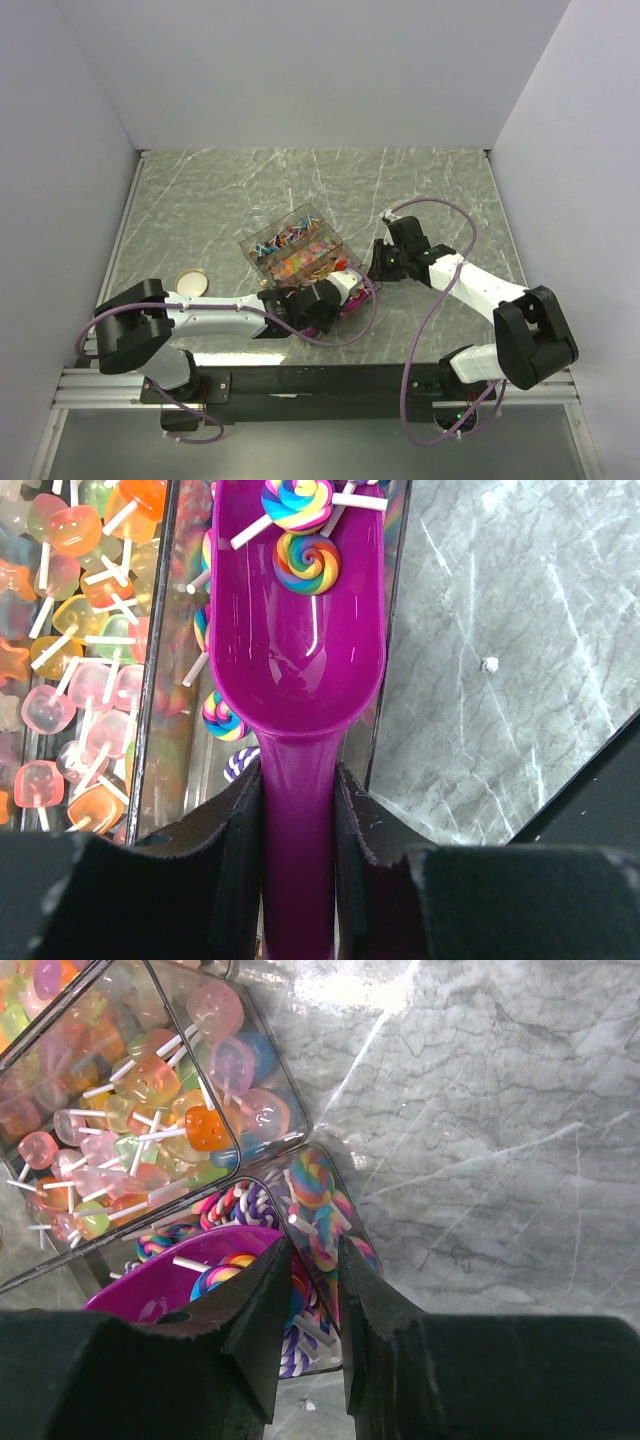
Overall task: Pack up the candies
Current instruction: Scoop the fake candies from the storage box.
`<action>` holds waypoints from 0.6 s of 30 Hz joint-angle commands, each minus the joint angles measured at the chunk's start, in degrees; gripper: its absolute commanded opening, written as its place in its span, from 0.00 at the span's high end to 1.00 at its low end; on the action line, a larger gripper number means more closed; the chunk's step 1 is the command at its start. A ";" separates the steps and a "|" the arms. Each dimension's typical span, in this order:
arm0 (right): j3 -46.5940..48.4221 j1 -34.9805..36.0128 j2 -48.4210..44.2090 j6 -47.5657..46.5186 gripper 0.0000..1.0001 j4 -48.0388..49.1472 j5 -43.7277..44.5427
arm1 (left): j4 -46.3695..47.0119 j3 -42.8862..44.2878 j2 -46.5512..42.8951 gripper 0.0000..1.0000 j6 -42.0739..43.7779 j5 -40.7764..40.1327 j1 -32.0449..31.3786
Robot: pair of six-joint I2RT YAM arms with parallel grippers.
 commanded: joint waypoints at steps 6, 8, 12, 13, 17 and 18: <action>1.41 0.76 -0.17 0.48 0.67 -7.86 -0.20 | 7.84 -0.16 -1.42 0.99 0.89 6.35 -1.06; 1.85 0.76 -0.35 0.48 0.64 -7.86 0.15 | 8.10 -0.43 -1.77 0.99 0.89 6.08 -0.97; 2.47 0.67 -0.35 0.48 0.64 -7.86 0.68 | 8.36 -0.86 -2.39 0.99 1.16 6.43 -1.06; 2.64 0.67 -0.43 0.57 0.63 -7.86 0.86 | 8.54 -0.95 -2.48 0.99 1.24 6.52 -0.97; 2.91 0.50 -0.26 0.74 0.63 -7.42 1.30 | 8.72 -1.13 -2.83 0.99 1.42 6.61 -0.97; 3.08 0.49 -0.35 0.83 0.63 -7.33 1.39 | 8.72 -1.39 -3.00 0.99 1.51 6.61 -0.97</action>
